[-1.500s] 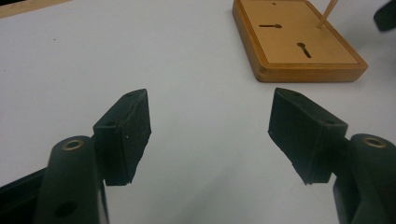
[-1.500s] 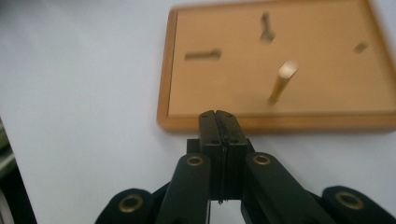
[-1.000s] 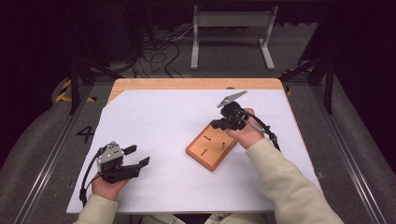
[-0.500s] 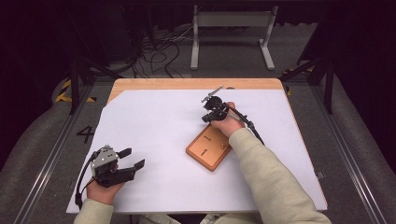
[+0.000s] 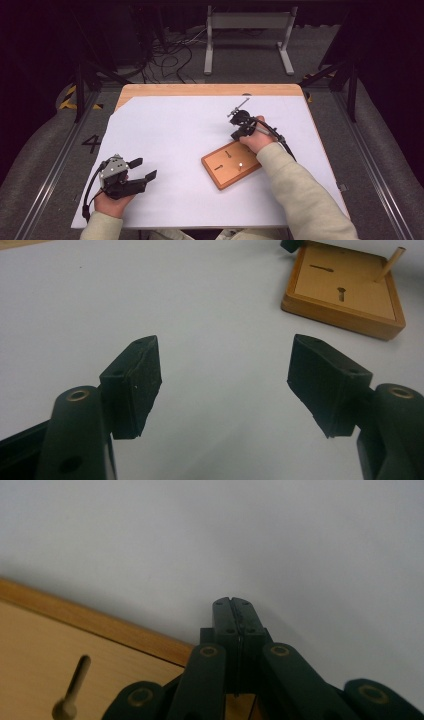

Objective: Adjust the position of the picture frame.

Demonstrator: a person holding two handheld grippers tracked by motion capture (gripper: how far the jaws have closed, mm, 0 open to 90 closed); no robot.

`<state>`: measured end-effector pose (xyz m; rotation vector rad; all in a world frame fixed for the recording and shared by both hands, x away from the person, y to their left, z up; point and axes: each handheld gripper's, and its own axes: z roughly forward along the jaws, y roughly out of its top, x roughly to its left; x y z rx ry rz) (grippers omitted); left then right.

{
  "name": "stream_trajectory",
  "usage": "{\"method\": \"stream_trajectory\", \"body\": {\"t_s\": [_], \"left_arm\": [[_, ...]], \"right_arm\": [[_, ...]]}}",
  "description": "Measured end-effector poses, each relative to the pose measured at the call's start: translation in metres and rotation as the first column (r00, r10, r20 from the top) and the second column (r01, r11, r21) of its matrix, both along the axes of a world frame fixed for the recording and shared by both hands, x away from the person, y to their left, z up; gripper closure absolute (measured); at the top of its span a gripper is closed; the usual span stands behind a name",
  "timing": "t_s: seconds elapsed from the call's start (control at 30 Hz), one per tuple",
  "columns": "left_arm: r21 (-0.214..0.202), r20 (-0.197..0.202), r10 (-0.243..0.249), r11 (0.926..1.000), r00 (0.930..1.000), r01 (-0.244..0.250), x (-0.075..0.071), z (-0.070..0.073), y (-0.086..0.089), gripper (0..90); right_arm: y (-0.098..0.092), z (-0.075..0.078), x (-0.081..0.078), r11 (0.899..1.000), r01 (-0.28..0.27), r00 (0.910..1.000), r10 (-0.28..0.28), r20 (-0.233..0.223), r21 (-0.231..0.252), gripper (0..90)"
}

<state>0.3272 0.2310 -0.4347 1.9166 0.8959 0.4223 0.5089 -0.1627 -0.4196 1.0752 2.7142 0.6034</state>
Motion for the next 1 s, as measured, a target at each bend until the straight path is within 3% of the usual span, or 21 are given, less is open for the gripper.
{"method": "stream_trajectory", "body": {"t_s": [0.27,0.33,0.43,0.57,0.67,0.7,0.8,1.0], "left_arm": [[0.013,-0.001,-0.022,0.9997,0.9998,0.022,0.006,-0.001,-0.01,29.8],[0.013,-0.003,-0.03,0.9995,0.9995,0.03,0.009,-0.001,-0.012,29.9],[0.017,0.004,-0.049,0.9987,0.9988,0.049,0.011,0.0,-0.017,29.9],[0.006,0.001,-0.074,0.9972,0.9972,0.074,0.014,0.002,-0.022,30.4],[-0.001,0.0,-0.091,0.9959,0.9959,0.091,0.016,0.003,-0.026,31.9],[-0.018,-0.01,-0.112,0.9935,0.9936,0.112,0.016,0.005,-0.028,33.2],[-0.025,-0.003,-0.126,0.9918,0.9921,0.126,0.015,0.009,-0.031,33.5],[-0.001,0.003,-0.188,0.9821,0.9821,0.188,0.014,0.013,-0.048,33.6]], "right_arm": [[-0.032,-0.005,-0.041,1.0,-0.006,0.9983,0.008,-0.057,0.03,90.0],[-0.038,-0.007,-0.051,0.999,-0.011,0.9985,0.013,-0.052,0.048,90.0],[-0.047,-0.006,-0.058,0.997,0.001,1.0,-0.001,0.0,0.076,90.0],[-0.06,0.008,-0.078,0.982,-0.013,0.9932,-0.009,0.116,0.19,86.2],[-0.063,0.014,-0.089,0.976,-0.042,0.9904,0.012,0.138,0.215,88.0],[-0.065,0.019,-0.101,0.967,-0.088,0.9864,0.051,0.156,0.238,86.6],[-0.069,0.023,-0.11,0.961,-0.116,0.9813,0.072,0.178,0.249,84.0],[-0.086,0.03,-0.129,0.938,-0.134,0.9657,0.051,0.255,0.321,78.1]]}}
